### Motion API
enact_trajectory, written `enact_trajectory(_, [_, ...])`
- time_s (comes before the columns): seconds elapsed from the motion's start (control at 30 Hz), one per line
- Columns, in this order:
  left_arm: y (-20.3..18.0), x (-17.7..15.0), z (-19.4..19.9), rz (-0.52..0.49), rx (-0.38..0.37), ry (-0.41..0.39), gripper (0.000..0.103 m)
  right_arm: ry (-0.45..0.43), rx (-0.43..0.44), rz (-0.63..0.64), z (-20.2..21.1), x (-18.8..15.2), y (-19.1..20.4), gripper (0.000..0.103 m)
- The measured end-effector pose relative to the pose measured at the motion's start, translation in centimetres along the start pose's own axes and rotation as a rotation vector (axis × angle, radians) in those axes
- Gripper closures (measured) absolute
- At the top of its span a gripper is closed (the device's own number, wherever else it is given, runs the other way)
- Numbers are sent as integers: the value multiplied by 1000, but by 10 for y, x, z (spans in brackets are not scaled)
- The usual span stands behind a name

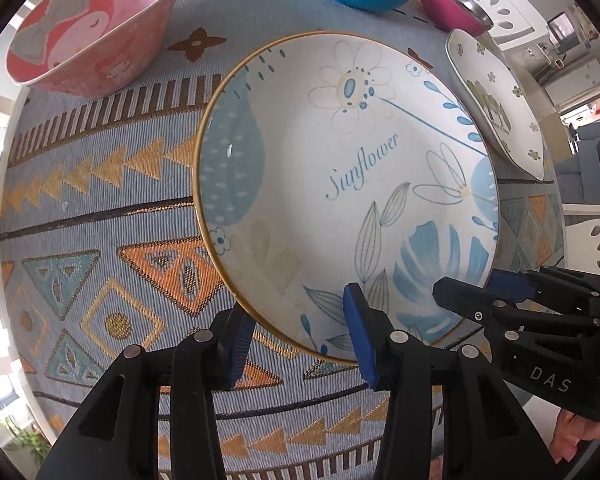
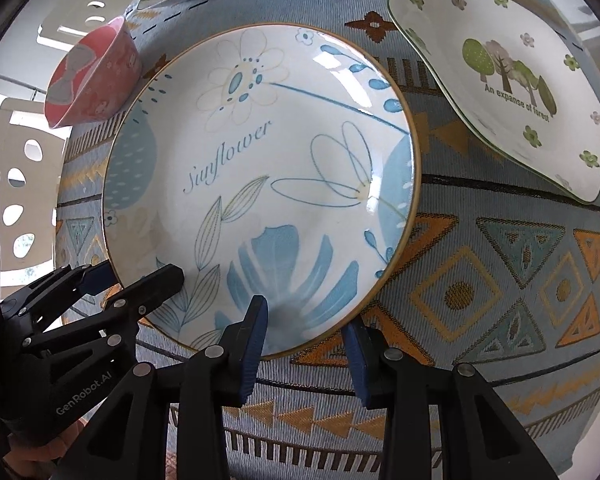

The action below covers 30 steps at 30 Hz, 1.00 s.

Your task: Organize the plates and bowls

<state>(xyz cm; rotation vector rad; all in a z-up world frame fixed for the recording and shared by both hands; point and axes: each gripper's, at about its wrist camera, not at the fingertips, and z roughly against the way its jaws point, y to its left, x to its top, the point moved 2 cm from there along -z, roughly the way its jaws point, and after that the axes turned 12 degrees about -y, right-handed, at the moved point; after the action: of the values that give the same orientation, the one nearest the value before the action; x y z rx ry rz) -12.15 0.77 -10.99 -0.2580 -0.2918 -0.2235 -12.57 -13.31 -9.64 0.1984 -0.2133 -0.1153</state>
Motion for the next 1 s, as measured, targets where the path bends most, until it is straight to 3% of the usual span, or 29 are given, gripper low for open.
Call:
enact_trajectory(0.13, [2, 13, -5, 3, 1, -7, 60, -1, 0, 4, -3, -5, 5, 68])
enact_trajectory(0.47, [13, 6, 1, 56, 23, -9, 57, 15, 3, -8, -8, -9, 7, 64])
enact_trajectory(0.63, [12, 4, 2, 45, 37, -14, 56, 26, 23, -41, -11, -14, 1, 54])
enact_trajectory(0.9, [16, 2, 1, 79, 49, 47, 52, 61, 33, -37, -11, -18, 1, 53])
enact_trajectory(1.0, [15, 3, 0, 76, 64, 56, 50, 74, 33, -29, -16, -14, -1, 46])
